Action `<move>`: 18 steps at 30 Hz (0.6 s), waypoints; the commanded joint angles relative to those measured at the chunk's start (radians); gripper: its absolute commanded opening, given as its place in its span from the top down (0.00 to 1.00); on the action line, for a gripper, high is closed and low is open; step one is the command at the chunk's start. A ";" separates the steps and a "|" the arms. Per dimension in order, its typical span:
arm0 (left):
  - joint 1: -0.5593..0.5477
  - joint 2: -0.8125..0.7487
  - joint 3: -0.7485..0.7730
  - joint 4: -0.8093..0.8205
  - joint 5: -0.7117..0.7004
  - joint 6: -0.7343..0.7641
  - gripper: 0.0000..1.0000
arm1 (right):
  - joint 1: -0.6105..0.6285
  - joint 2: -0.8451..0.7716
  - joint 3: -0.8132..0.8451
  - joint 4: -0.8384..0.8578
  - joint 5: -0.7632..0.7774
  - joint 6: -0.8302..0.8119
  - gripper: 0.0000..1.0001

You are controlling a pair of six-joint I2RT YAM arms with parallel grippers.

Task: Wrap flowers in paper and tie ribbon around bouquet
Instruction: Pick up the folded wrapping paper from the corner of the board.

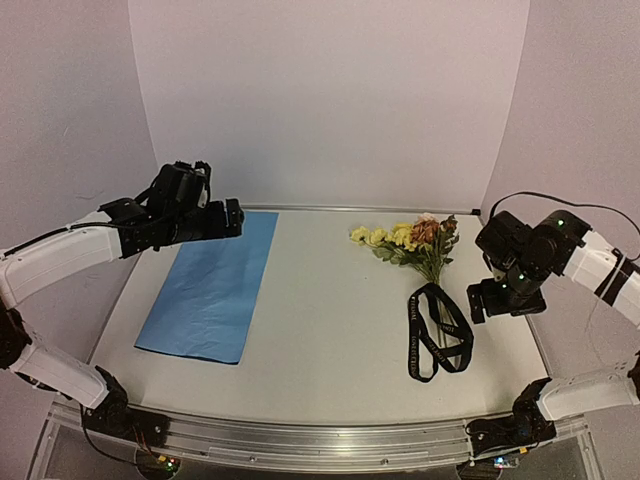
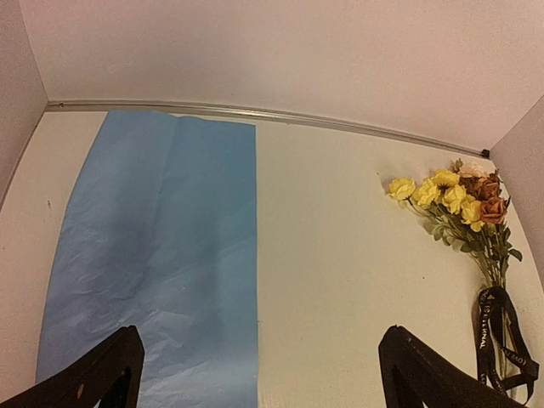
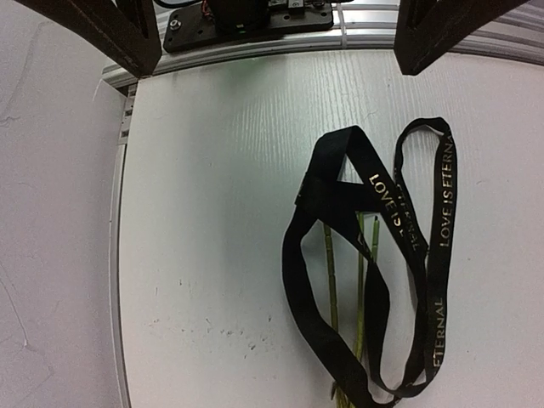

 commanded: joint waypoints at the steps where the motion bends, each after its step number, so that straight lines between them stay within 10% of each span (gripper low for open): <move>1: 0.004 -0.008 -0.027 -0.041 -0.057 -0.044 0.00 | 0.004 0.022 0.027 0.022 -0.066 0.022 0.02; 18: 0.004 0.296 -0.156 -0.003 -0.027 -0.220 0.00 | 0.085 0.255 0.018 0.210 -0.279 0.139 0.02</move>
